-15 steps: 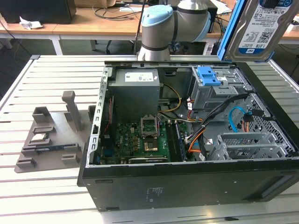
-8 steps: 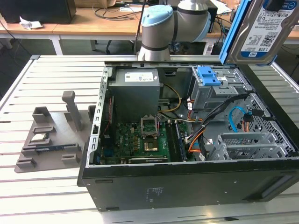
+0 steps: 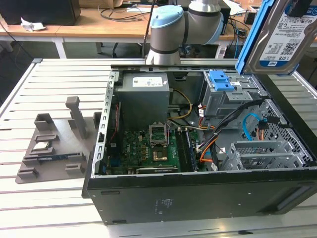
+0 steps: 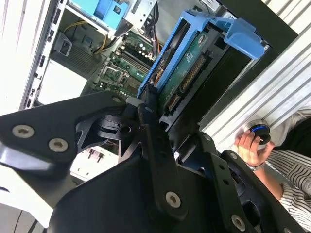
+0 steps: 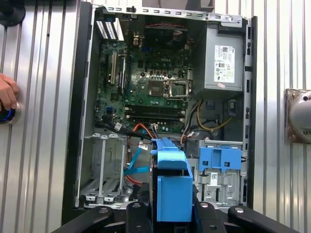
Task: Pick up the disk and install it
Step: 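Pick up the disk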
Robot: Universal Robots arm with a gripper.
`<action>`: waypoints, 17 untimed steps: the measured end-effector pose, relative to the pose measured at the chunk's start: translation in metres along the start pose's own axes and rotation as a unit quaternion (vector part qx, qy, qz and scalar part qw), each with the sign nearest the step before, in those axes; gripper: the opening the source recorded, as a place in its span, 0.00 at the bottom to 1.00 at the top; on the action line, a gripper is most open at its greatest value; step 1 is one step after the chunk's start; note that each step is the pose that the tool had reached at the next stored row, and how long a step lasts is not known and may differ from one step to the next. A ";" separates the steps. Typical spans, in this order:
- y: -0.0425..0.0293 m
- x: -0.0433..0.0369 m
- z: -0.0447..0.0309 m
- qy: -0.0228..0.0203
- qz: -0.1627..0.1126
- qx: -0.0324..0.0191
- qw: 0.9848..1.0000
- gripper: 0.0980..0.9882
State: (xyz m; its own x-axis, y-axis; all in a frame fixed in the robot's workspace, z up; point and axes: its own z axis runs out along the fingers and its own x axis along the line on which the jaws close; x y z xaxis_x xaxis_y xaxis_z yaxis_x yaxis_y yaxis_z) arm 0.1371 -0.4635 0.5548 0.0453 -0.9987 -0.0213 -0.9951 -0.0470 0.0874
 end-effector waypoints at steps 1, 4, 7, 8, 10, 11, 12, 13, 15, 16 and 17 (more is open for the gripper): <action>0.0001 0.0019 0.0001 0.000 0.000 0.000 1.000 0.30; 0.0004 0.0088 0.0001 0.000 0.000 0.000 1.000 0.30; 0.0008 0.0190 0.0002 0.000 0.000 0.000 1.000 0.30; 0.0010 0.0226 0.0004 0.000 0.000 0.000 1.000 0.30; 0.0013 0.0296 0.0007 0.000 0.000 0.000 1.000 0.30; 0.0014 0.0328 0.0009 0.000 0.000 0.000 1.000 0.30; 0.0016 0.0374 0.0012 0.000 0.000 0.000 1.000 0.30; 0.0017 0.0406 0.0014 0.000 0.000 0.000 1.000 0.30; 0.0020 0.0484 0.0022 0.000 0.000 0.000 1.000 0.30; 0.0021 0.0515 0.0026 0.000 0.000 0.000 1.000 0.30; 0.0022 0.0540 0.0029 0.000 0.000 0.000 1.000 0.30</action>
State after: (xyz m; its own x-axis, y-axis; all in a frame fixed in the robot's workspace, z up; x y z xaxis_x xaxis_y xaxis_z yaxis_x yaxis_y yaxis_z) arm 0.1371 -0.5175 0.5510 0.0453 -0.9987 -0.0213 -0.9951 -0.0470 0.0873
